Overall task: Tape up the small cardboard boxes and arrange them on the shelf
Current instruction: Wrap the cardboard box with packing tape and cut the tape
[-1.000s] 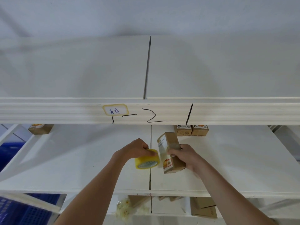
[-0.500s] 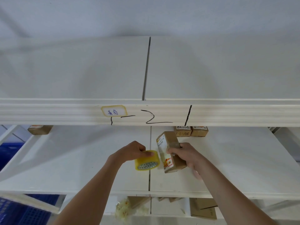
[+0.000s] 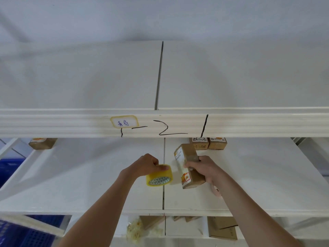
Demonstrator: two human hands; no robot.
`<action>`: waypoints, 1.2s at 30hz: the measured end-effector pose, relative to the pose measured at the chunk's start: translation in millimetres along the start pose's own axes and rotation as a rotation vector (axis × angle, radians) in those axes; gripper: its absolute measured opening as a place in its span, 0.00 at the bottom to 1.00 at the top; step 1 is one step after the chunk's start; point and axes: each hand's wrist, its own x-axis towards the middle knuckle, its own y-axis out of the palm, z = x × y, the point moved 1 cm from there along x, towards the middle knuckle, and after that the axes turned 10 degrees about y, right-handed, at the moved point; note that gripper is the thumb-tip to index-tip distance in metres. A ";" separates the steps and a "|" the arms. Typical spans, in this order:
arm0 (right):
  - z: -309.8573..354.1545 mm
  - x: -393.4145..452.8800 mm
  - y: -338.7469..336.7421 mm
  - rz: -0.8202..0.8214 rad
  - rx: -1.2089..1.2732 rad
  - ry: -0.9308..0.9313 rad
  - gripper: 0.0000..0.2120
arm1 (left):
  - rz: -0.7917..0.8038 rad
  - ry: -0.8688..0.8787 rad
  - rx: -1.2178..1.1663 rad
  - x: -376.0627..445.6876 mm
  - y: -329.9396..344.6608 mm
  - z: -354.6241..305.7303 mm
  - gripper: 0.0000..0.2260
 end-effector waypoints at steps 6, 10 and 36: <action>6.0 -2.8 -4.3 -0.014 0.012 0.018 0.15 | 0.038 0.046 -0.101 -3.0 -4.6 -0.5 0.24; 5.2 -5.0 -3.5 0.014 0.038 0.030 0.13 | 0.078 0.066 -0.098 -7.1 -10.4 1.5 0.22; -4.1 -10.2 1.4 0.348 0.346 -0.022 0.25 | 0.062 0.083 -0.266 -12.7 -4.1 -22.2 0.17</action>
